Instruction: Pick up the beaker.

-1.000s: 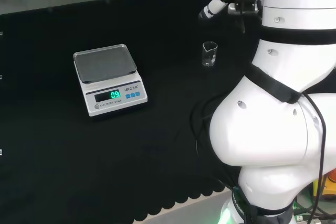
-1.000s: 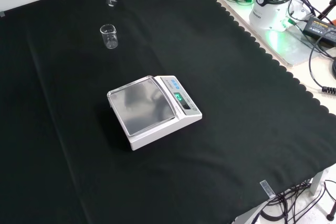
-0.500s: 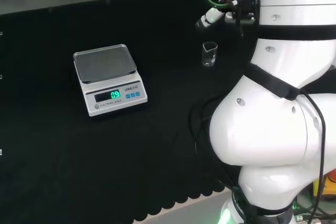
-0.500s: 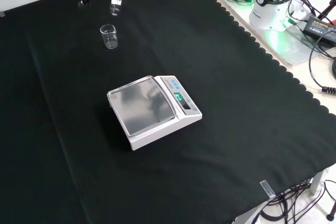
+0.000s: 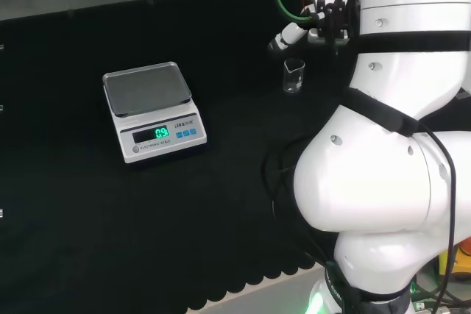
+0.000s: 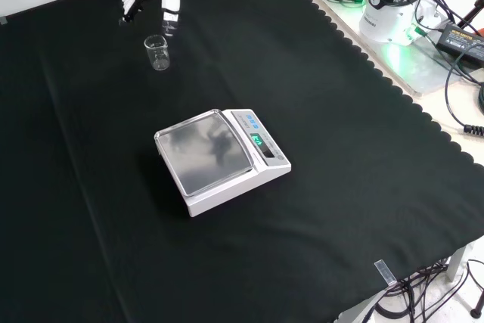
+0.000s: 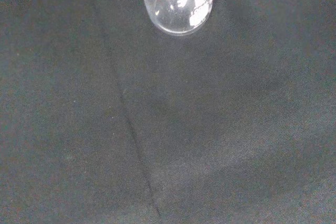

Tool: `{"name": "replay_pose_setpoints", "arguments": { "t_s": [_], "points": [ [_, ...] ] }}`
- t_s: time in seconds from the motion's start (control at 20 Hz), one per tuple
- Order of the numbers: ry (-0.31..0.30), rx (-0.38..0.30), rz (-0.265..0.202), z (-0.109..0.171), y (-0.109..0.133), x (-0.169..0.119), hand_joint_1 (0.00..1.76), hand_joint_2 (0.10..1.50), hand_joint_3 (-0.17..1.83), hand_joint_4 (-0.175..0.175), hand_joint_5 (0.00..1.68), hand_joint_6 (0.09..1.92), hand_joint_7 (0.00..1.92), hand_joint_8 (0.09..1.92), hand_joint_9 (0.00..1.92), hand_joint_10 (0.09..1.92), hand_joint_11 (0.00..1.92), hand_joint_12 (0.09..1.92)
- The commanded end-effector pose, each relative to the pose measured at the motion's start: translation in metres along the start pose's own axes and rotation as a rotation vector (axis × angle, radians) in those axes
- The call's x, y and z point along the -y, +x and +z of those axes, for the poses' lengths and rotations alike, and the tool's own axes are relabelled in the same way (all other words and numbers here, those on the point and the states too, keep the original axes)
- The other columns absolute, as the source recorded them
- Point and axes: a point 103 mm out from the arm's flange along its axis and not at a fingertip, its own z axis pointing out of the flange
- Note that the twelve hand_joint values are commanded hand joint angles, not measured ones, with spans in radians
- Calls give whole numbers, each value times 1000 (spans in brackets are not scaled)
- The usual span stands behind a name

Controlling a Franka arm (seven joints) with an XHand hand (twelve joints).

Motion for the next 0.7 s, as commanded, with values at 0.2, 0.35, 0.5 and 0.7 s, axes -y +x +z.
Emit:
{"name": "replay_pose_setpoints", "arguments": {
  "t_s": [0.2,0.35,0.5,0.7],
  "points": [
    [45,2,15,19,4,-10,427,705,65,-87,263,87,121,822,0,864,55,1562],
    [61,11,23,27,8,-14,426,705,65,-88,264,87,121,823,0,863,54,1562],
    [76,15,32,35,11,-19,425,705,64,-88,265,87,120,823,0,862,53,1562],
    [83,14,44,42,12,-25,425,705,63,-88,266,87,120,824,0,861,57,1563]
  ]
}}
